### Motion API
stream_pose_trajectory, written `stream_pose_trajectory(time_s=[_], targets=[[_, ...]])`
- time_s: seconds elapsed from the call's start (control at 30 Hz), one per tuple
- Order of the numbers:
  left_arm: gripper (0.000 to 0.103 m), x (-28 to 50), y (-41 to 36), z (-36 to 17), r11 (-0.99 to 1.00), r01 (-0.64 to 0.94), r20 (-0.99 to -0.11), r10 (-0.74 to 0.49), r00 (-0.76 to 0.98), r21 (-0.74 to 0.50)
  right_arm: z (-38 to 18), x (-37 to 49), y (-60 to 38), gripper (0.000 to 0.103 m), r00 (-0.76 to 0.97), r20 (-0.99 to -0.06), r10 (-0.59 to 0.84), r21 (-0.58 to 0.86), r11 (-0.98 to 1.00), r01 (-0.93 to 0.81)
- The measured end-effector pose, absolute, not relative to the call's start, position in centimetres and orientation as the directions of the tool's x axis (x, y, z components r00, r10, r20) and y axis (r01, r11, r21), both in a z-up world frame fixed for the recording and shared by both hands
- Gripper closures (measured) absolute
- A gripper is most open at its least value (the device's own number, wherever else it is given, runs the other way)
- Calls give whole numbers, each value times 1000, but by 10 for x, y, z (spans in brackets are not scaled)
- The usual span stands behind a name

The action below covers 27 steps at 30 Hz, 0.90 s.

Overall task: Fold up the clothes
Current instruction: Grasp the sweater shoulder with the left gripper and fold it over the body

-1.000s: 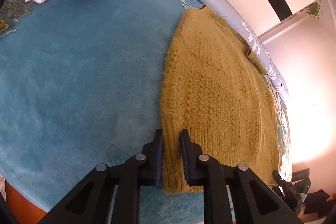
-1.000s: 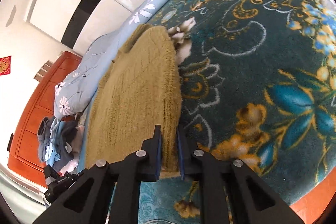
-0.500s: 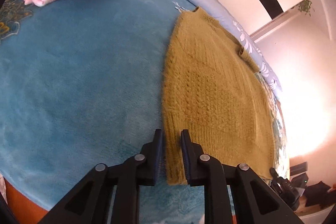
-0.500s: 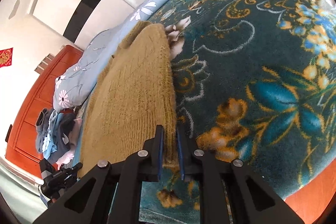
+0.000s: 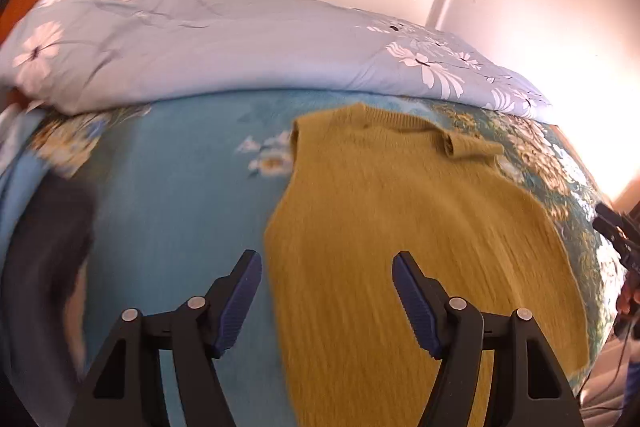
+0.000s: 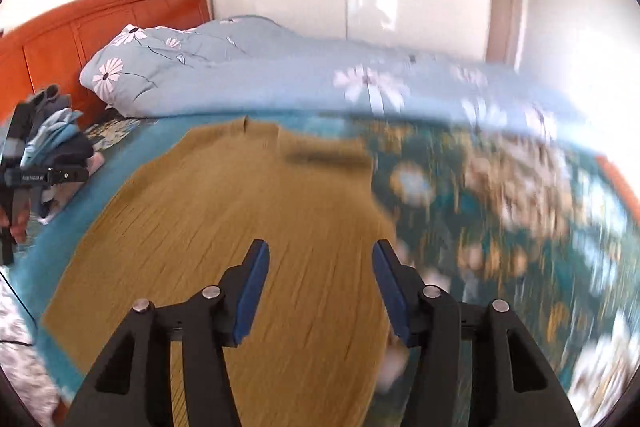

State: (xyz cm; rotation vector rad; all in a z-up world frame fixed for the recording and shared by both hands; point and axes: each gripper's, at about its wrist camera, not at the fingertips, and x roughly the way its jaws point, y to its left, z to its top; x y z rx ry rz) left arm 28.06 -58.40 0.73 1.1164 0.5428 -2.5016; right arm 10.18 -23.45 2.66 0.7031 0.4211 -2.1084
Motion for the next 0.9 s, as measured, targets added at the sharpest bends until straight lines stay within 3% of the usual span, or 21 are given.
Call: stream_pose_trajectory(time_s=[0.07,0.17,0.27,0.47,0.53,0.63,0.67,0.7,0.77,0.9], targets=[[31,240,-609,-1,-870,462,-785,-161,-598,-174,26,72,-274,47,-481,-622,-618,-104,-543,833],[31,196,-625,-18,-892,441,-812,-185,-554,-98,12,25,-332,47,-444,-699,-561,-157,-485,860],[31,156,-636,-37,-913,407,-832,-216,-511,-12,-8,3,-380,47,-474,-720,-507,-295,-394,870],[31,80,-656,-75,-933,331,-858,-285,-428,144,-39,-18,-418,47,-429,-765,-479,-325,-287,901],[31,74,-660,-83,-925,355,-861,-285,-421,133,-45,-22,-423,47,-435,-773,-463,-329,-294,897],[33,76,-669,-84,-916,401,-845,-234,-481,25,-55,-29,-431,47,-442,-783,-438,-335,-303,892],[48,77,-671,-83,-912,410,-842,-221,-492,0,-58,-31,-433,49,-445,-786,-429,-337,-306,891],[74,78,-672,-82,-910,413,-844,-213,-493,-12,-61,-34,-436,63,-447,-789,-421,-339,-309,889],[88,81,-672,-79,-911,412,-846,-195,-496,-31,-65,-36,-439,93,-457,-793,-402,-347,-317,883],[91,93,-662,-54,-915,403,-819,-210,-534,-29,-45,-26,-432,94,-489,-762,-425,-360,-350,865]])
